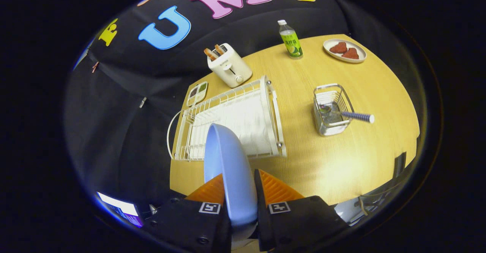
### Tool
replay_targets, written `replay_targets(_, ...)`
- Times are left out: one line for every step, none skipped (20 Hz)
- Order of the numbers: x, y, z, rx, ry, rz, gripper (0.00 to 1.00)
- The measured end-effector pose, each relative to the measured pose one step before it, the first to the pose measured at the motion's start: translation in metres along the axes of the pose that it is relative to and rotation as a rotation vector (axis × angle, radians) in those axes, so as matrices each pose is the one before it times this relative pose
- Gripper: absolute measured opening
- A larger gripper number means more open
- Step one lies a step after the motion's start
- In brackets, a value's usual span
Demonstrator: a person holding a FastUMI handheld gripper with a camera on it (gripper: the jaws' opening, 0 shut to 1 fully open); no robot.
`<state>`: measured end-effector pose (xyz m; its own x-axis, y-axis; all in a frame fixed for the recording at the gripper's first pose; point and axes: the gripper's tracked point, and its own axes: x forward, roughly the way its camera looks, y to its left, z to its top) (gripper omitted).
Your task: Take the plate from the dish rack, then take the spoon from the basket and place it into the plate.
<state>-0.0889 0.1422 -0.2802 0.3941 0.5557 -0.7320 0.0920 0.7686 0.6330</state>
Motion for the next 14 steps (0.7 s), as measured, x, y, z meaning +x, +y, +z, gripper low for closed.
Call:
replay_targets(-0.00272, -0.00653, -0.01225, 0.03203, 0.0126, 0.01749, 0.31)
replay_targets(0.00925, -0.00618, -0.01282, 0.02827, 0.01132, 0.01113, 0.31)
replay_targets(0.00231, -0.00779, -0.00713, 0.02335, -0.00031, 0.00592, 0.31)
replay_targets(-0.00009, -0.00697, -0.00496, 0.00685, -0.00768, 0.00639, 0.31)
replay_targets(0.00343, -0.00717, -0.0045, 0.00809, 0.00561, 0.00315, 0.31)
replay_targets(0.00402, -0.00783, -0.00724, 0.0107, 0.0137, -0.0005, 0.31)
replay_targets(0.0065, -0.00875, -0.0032, 0.01257, 0.01348, -0.00588, 0.31)
replay_targets(0.00598, -0.00982, -0.00321, 0.0085, 0.00096, -0.01656, 0.31)
replay_targets(0.00958, -0.01047, -0.00051, 0.00315, -0.00108, -0.02318, 0.31)
replay_targets(0.00918, -0.0078, -0.00383, 0.00419, 0.00117, -0.01721, 0.31)
replay_targets(0.00864, -0.00578, -0.00093, 0.00769, -0.00127, -0.00419, 0.31)
replay_targets(0.00694, -0.00281, -0.00147, 0.01412, 0.00612, 0.00822, 0.31)
replay_targets(0.00865, -0.00181, -0.00103, 0.01483, 0.00854, 0.00853, 0.31)
replay_targets(0.00756, -0.00335, -0.00323, 0.00984, 0.00501, -0.00004, 0.31)
